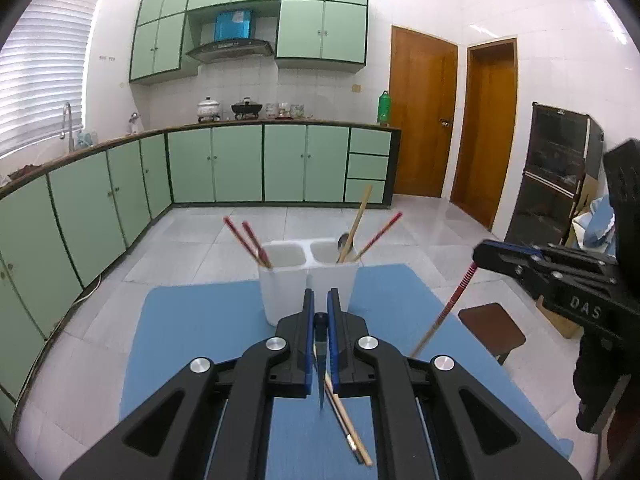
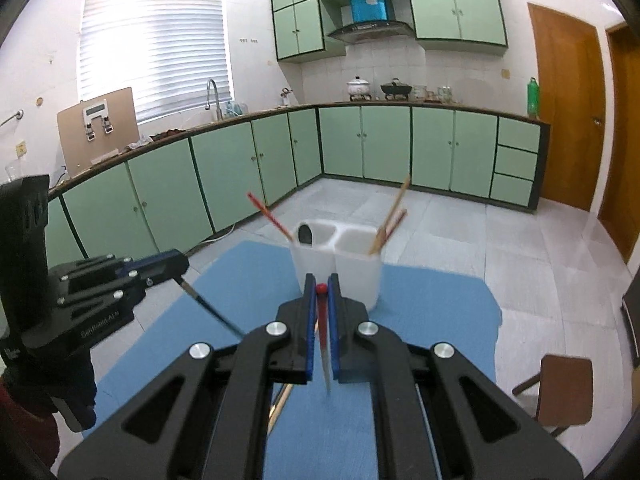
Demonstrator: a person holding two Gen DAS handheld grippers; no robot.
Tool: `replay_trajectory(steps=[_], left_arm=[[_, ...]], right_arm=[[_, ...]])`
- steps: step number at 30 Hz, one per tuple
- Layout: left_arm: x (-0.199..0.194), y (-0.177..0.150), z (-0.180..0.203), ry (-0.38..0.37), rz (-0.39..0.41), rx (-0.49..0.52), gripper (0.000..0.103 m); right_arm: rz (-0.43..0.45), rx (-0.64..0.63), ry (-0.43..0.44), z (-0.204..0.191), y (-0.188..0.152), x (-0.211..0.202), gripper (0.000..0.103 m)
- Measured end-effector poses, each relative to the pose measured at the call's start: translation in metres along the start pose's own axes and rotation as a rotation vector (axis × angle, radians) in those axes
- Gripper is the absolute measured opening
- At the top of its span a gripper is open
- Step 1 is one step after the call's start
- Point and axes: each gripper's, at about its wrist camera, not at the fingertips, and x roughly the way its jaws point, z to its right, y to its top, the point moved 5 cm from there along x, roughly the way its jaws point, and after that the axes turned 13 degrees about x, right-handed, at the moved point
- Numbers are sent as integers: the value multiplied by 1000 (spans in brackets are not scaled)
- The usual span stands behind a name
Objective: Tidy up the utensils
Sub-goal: 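Lift both chopsticks, insert them into the white holder and open both grippers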
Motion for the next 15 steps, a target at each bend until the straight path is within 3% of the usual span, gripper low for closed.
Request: replay_trajectory(steps=[7, 15], left_arm=[[6, 29, -10, -19, 36, 11, 6], [14, 105, -29, 15, 156, 48, 6]], right_arm=[[34, -38, 7, -5, 46, 9, 5], [131, -52, 18, -12, 127, 22, 5]])
